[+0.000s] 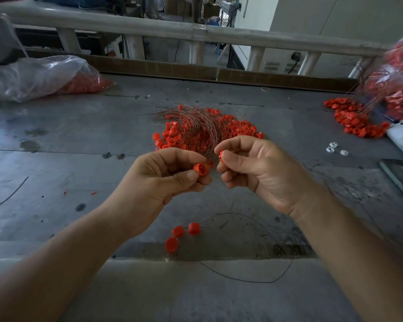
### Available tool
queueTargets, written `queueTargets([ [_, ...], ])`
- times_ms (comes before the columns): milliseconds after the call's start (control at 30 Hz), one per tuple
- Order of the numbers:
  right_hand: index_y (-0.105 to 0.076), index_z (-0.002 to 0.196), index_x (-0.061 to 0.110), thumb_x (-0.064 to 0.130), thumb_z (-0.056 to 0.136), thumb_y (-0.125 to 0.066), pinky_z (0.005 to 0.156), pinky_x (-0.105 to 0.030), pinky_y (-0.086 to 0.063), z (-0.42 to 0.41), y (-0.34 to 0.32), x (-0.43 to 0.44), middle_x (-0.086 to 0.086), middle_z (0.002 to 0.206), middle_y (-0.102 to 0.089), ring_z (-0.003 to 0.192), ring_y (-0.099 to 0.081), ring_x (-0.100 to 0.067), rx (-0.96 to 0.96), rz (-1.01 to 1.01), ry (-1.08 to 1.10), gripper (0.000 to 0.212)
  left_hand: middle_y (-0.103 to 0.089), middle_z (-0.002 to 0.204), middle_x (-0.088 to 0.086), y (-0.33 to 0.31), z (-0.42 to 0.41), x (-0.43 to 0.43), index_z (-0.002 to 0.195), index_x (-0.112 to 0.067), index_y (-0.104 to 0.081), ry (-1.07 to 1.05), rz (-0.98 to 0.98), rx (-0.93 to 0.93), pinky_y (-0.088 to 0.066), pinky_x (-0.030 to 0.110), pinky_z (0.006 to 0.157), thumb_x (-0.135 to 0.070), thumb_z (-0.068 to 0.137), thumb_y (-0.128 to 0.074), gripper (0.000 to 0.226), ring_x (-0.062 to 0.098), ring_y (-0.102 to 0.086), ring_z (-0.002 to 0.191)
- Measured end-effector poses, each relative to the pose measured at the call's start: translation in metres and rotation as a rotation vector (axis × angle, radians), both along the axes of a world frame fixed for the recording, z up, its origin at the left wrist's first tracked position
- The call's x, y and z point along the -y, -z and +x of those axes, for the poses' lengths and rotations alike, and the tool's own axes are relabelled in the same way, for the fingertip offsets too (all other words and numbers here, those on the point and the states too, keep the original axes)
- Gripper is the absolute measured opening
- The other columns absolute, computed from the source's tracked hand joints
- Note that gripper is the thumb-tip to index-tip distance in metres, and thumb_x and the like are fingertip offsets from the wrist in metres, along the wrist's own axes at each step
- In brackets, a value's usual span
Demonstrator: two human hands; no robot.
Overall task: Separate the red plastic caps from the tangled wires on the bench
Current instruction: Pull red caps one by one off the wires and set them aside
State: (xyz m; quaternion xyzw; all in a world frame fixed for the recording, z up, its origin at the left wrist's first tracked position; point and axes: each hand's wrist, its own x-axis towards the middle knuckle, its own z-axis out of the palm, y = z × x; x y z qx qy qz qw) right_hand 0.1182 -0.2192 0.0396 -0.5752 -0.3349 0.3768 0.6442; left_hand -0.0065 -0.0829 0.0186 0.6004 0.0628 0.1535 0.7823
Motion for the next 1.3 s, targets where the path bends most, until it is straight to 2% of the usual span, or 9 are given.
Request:
queueTargets([
  [100, -0.060, 0.088, 0.011, 0.009, 0.080, -0.057, 0.054, -0.019, -0.050, -0.005, 0.003, -0.002, 0.002, 0.063, -0.065, 0.057, -0.061, -0.008, 0.177, -0.003, 0.032, 0.008, -0.071, 0.076, 0.008, -0.001, 0.000, 0.001, 0.076, -0.012, -0.073, -0.019, 0.035, -0.012, -0.053, 0.017, 0.062, -0.005, 0.063, -0.060, 0.020, 0.015, -0.069, 0.072],
  [200, -0.060, 0.088, 0.021, 0.005, 0.085, -0.056, 0.062, -0.019, -0.052, -0.011, 0.005, -0.004, 0.003, 0.072, -0.064, 0.065, -0.063, -0.007, 0.430, 0.015, 0.102, 0.018, -0.072, 0.077, 0.009, 0.000, 0.000, 0.001, 0.082, -0.008, -0.070, -0.067, 0.057, -0.021, -0.052, 0.017, 0.062, -0.005, 0.063, -0.060, 0.021, 0.016, -0.069, 0.072],
  [300, -0.060, 0.089, 0.037, 0.009, 0.083, -0.062, 0.070, -0.017, -0.051, -0.015, 0.007, -0.005, 0.005, 0.083, -0.062, 0.073, -0.060, -0.002, 0.738, 0.008, 0.165, 0.028, -0.072, 0.075, 0.007, 0.000, 0.001, 0.001, 0.076, -0.014, -0.074, -0.095, 0.061, -0.023, -0.052, 0.017, 0.063, -0.006, 0.061, -0.061, 0.022, 0.015, -0.069, 0.072],
  [433, -0.059, 0.088, 0.034, 0.006, 0.080, -0.065, 0.069, -0.013, -0.050, -0.019, 0.009, -0.006, 0.013, 0.078, -0.062, 0.073, -0.062, 0.001, 0.713, 0.067, 0.191, 0.031, -0.072, 0.073, 0.006, -0.001, 0.002, 0.004, 0.076, -0.018, -0.076, -0.100, 0.070, -0.023, -0.053, 0.017, 0.063, -0.010, 0.058, -0.063, 0.023, 0.015, -0.069, 0.070],
  [533, -0.061, 0.087, 0.029, 0.003, 0.078, -0.067, 0.069, -0.011, -0.050, -0.021, 0.010, -0.005, 0.016, 0.078, -0.063, 0.075, -0.064, 0.000, 0.772, 0.078, 0.200, 0.028, -0.072, 0.070, 0.006, 0.000, 0.003, 0.005, 0.074, -0.019, -0.076, -0.119, 0.069, -0.021, -0.052, 0.017, 0.062, -0.012, 0.056, -0.064, 0.023, 0.013, -0.069, 0.067],
  [733, -0.069, 0.094, 0.007, 0.003, 0.074, -0.070, 0.070, -0.010, -0.050, -0.021, 0.012, -0.006, 0.019, 0.080, -0.061, 0.079, -0.064, 0.000, 0.856, 0.050, 0.229, 0.020, -0.072, 0.071, 0.008, 0.001, 0.002, 0.005, 0.076, -0.018, -0.073, -0.137, 0.103, -0.035, -0.052, 0.016, 0.060, -0.012, 0.057, -0.063, 0.022, 0.013, -0.069, 0.066],
  [867, -0.070, 0.094, 0.004, 0.003, 0.073, -0.071, 0.069, -0.009, -0.050, -0.021, 0.012, -0.005, 0.016, 0.080, -0.061, 0.079, -0.063, 0.002, 0.883, 0.060, 0.237, 0.021, -0.072, 0.072, 0.007, 0.001, 0.002, 0.006, 0.081, -0.015, -0.071, -0.130, 0.157, -0.037, -0.052, 0.015, 0.060, -0.010, 0.060, -0.062, 0.023, 0.012, -0.068, 0.066],
  [1067, -0.071, 0.090, 0.003, 0.004, 0.072, -0.072, 0.069, -0.010, -0.051, -0.022, 0.013, -0.005, 0.009, 0.080, -0.063, 0.081, -0.063, -0.002, 0.944, 0.073, 0.248, 0.018, -0.072, 0.071, 0.007, 0.002, 0.000, 0.006, 0.074, -0.021, -0.076, -0.100, 0.156, -0.037, -0.053, 0.016, 0.059, -0.012, 0.059, -0.062, 0.022, 0.013, -0.069, 0.066],
  [1300, -0.071, 0.082, -0.002, 0.009, 0.068, -0.071, 0.070, -0.010, -0.051, -0.023, 0.020, -0.007, -0.009, 0.076, -0.071, 0.085, -0.061, -0.010, 1.126, 0.115, 0.286, 0.018, -0.073, 0.073, 0.005, 0.003, -0.004, 0.005, 0.077, -0.024, -0.076, -0.064, 0.210, -0.049, -0.052, 0.016, 0.059, -0.015, 0.061, -0.063, 0.023, 0.013, -0.069, 0.066],
])
